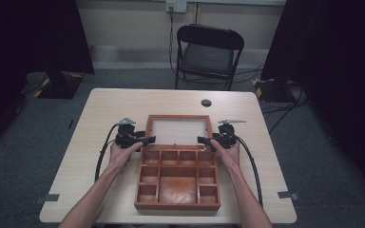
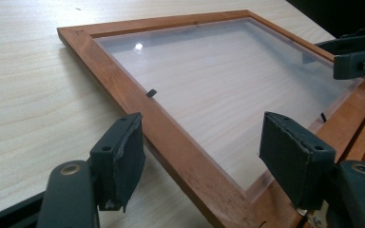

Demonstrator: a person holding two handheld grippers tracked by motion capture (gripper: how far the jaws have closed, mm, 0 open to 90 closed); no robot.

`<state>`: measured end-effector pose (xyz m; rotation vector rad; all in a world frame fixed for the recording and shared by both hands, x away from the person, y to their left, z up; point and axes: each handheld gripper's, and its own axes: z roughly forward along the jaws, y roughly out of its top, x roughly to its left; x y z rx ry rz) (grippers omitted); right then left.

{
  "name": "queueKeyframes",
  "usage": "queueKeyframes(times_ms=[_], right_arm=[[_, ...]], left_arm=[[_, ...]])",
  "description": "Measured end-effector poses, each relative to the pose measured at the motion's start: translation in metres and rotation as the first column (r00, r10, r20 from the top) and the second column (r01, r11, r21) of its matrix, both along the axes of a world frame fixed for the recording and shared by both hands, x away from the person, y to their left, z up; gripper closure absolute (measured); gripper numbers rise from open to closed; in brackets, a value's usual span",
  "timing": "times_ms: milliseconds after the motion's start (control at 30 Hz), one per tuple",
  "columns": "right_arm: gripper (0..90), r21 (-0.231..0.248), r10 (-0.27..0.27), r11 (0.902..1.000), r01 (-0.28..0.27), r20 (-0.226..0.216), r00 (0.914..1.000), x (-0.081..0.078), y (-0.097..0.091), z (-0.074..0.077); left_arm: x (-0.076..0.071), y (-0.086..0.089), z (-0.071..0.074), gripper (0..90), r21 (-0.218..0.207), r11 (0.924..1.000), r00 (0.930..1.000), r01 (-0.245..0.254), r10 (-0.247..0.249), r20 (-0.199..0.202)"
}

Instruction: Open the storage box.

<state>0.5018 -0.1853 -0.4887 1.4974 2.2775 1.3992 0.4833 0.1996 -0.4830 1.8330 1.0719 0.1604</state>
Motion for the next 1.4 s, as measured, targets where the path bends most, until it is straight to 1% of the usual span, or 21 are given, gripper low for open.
queueKeyframes(times_ms=[167, 267, 367, 467, 500, 533, 567, 600, 633, 667, 733, 767, 867, 933, 1100, 1133, 1167, 1200, 1300, 1367, 1400], right_arm=[[15.3, -0.034, -0.020, 0.9992, 0.021, 0.029, 0.9994, -0.002, -0.003, 0.003], [17.1, -0.034, -0.008, 0.9994, 0.010, 0.036, 0.9993, -0.006, -0.007, 0.006], [17.4, -0.037, -0.008, 0.9993, 0.010, 0.051, 0.9987, -0.010, -0.009, 0.012], [17.2, -0.043, -0.008, 0.9990, 0.011, 0.066, 0.9978, -0.014, -0.012, 0.019], [17.2, -0.043, -0.008, 0.9990, 0.011, 0.066, 0.9978, -0.014, -0.012, 0.019], [16.9, -0.046, -0.007, 0.9989, 0.011, 0.071, 0.9974, -0.018, -0.016, 0.024], [16.4, -0.045, -0.003, 0.9990, 0.006, 0.072, 0.9974, -0.020, -0.018, 0.027], [15.6, -0.046, -0.001, 0.9989, 0.004, 0.079, 0.9969, -0.023, -0.019, 0.030], [15.6, -0.046, -0.001, 0.9989, 0.004, 0.079, 0.9969, -0.023, -0.019, 0.030], [15.0, -0.049, -0.002, 0.9988, 0.005, 0.073, 0.9973, -0.028, -0.022, 0.035], [15.1, -0.080, 0.005, 0.9968, 0.002, 0.089, 0.9960, -0.035, -0.023, 0.038], [15.1, -0.080, 0.005, 0.9968, 0.002, 0.089, 0.9960, -0.035, -0.023, 0.038], [15.9, -0.102, 0.018, 0.9947, -0.010, 0.081, 0.9966, -0.053, -0.029, 0.040], [15.7, -0.113, 0.025, 0.9935, -0.014, 0.092, 0.9955, -0.061, -0.033, 0.041], [15.0, -0.120, 0.023, 0.9927, -0.011, 0.102, 0.9945, -0.081, -0.046, 0.041], [15.0, -0.123, 0.020, 0.9924, -0.007, 0.102, 0.9946, -0.085, -0.048, 0.041], [15.0, -0.123, 0.020, 0.9924, -0.007, 0.102, 0.9946, -0.085, -0.048, 0.041], [14.9, -0.127, 0.005, 0.9919, 0.008, 0.101, 0.9949, -0.093, -0.054, 0.038], [14.9, -0.150, -0.015, 0.9883, 0.029, 0.096, 0.9952, -0.103, -0.064, 0.035], [15.0, -0.171, -0.031, 0.9841, 0.047, 0.094, 0.9951, -0.109, -0.071, 0.033], [14.8, -0.182, -0.037, 0.9818, 0.053, 0.093, 0.9950, -0.111, -0.074, 0.033]], left_arm=[[-0.002, 0.000, 0.004, 31.2, 0.001, 1.0000, 0.9999, 0.005, -0.005, 0.013], [-0.006, 0.001, 0.010, 29.9, 0.034, 0.9994, 0.9995, 0.009, -0.010, 0.031], [-0.010, 0.004, 0.016, 28.6, 0.049, 0.9988, 0.9989, -0.002, 0.000, 0.046], [-0.014, 0.010, 0.022, 27.6, 0.065, 0.9979, 0.9984, 0.005, -0.009, 0.056], [-0.014, 0.010, 0.022, 27.4, 0.065, 0.9979, 0.9984, 0.005, -0.009, 0.056], [-0.016, 0.012, 0.024, 26.8, 0.070, 0.9975, 0.9984, 0.005, -0.009, 0.056], [-0.021, 0.014, 0.026, 26.3, 0.070, 0.9975, 0.9986, -0.009, 0.005, 0.052], [-0.024, 0.015, 0.027, 26.3, 0.085, 0.9964, 0.9991, -0.004, 0.000, 0.043], [-0.024, 0.015, 0.027, 26.3, 0.085, 0.9964, 0.9991, -0.004, 0.000, 0.043], [-0.031, 0.017, 0.026, 26.3, 0.102, 0.9947, 0.9988, 0.013, -0.018, 0.045], [-0.037, 0.021, 0.026, 26.3, 0.106, 0.9941, 0.9984, 0.020, -0.026, 0.049], [-0.037, 0.021, 0.026, 26.3, 0.106, 0.9941, 0.9984, 0.020, -0.026, 0.049], [-0.047, 0.031, 0.027, 26.3, 0.121, 0.9926, 0.9984, 0.010, -0.017, 0.055], [-0.051, 0.037, 0.027, 26.2, 0.120, 0.9928, 0.9987, -0.001, -0.006, 0.052], [-0.063, 0.052, 0.026, 25.6, 0.170, 0.9853, 0.9987, -0.017, 0.009, 0.051], [-0.066, 0.055, 0.025, 25.4, 0.192, 0.9811, 0.9986, -0.019, 0.009, 0.052], [-0.066, 0.055, 0.025, 25.1, 0.192, 0.9811, 0.9986, -0.019, 0.009, 0.052], [-0.072, 0.061, 0.023, 24.6, 0.200, 0.9796, 0.9989, -0.018, 0.009, 0.047], [-0.080, 0.069, 0.018, 24.2, 0.217, 0.9761, 0.9995, -0.020, 0.014, 0.030], [-0.086, 0.073, 0.015, 23.9, 0.214, 0.9767, 0.9998, -0.020, 0.019, 0.007], [-0.089, 0.076, 0.014, 23.9, 0.225, 0.9741, 0.9998, -0.022, 0.020, 0.009]])
